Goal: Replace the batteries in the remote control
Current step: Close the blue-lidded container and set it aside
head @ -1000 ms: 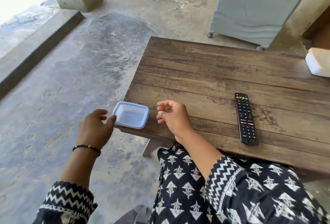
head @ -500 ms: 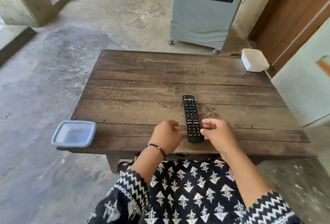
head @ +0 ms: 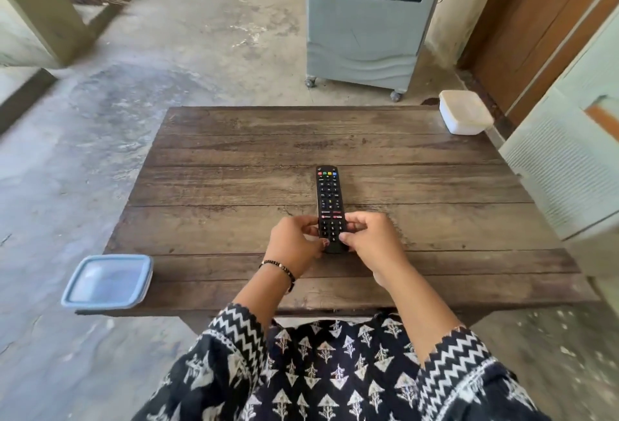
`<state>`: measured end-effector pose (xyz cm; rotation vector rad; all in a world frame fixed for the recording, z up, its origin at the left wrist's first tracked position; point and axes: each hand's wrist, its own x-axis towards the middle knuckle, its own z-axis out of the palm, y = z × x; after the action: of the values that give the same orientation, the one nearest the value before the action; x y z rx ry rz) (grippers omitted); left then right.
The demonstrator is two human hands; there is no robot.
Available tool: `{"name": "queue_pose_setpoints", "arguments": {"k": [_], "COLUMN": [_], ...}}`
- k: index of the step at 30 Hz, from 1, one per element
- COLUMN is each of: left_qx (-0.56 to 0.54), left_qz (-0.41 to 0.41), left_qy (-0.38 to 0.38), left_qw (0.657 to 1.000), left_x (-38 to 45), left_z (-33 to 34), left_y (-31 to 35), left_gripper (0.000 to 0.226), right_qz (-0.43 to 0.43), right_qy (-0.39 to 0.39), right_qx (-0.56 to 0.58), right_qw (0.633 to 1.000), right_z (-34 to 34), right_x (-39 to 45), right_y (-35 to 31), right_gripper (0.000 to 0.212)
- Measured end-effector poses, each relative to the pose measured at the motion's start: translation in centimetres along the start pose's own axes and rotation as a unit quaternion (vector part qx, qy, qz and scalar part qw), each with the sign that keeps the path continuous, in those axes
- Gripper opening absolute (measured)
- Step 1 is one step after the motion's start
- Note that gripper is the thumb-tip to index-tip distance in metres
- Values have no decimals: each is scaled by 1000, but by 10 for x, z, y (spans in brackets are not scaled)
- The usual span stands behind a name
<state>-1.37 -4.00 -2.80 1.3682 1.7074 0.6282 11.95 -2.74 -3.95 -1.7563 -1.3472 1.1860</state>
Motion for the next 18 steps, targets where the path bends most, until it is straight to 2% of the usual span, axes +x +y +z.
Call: {"name": "queue_pose_setpoints", "arguments": {"k": [4, 8, 11, 18], "left_qx": [-8, -4, -4, -44], "left_qz": [-5, -13, -13, -23], "left_qy": [2, -5, -17, -8], "left_qw": [1000, 1000, 1000, 999], "left_x": [35, 65, 76, 80], "left_z": [-16, -24, -22, -15], "left_y": [5, 8, 6, -1], "left_gripper": [32, 31, 29, 28], "right_qz": [11, 30, 32, 14], "right_qy": [-11, -4, -3, -5], "right_qx": [11, -2, -23, -41], "right_qw": [1000, 1000, 999, 999], "right_z": [10, 19, 18, 18], "right_x": [38, 68, 78, 83], "right_y": [-16, -21, -22, -19], "right_gripper": [29, 38, 29, 31]}}
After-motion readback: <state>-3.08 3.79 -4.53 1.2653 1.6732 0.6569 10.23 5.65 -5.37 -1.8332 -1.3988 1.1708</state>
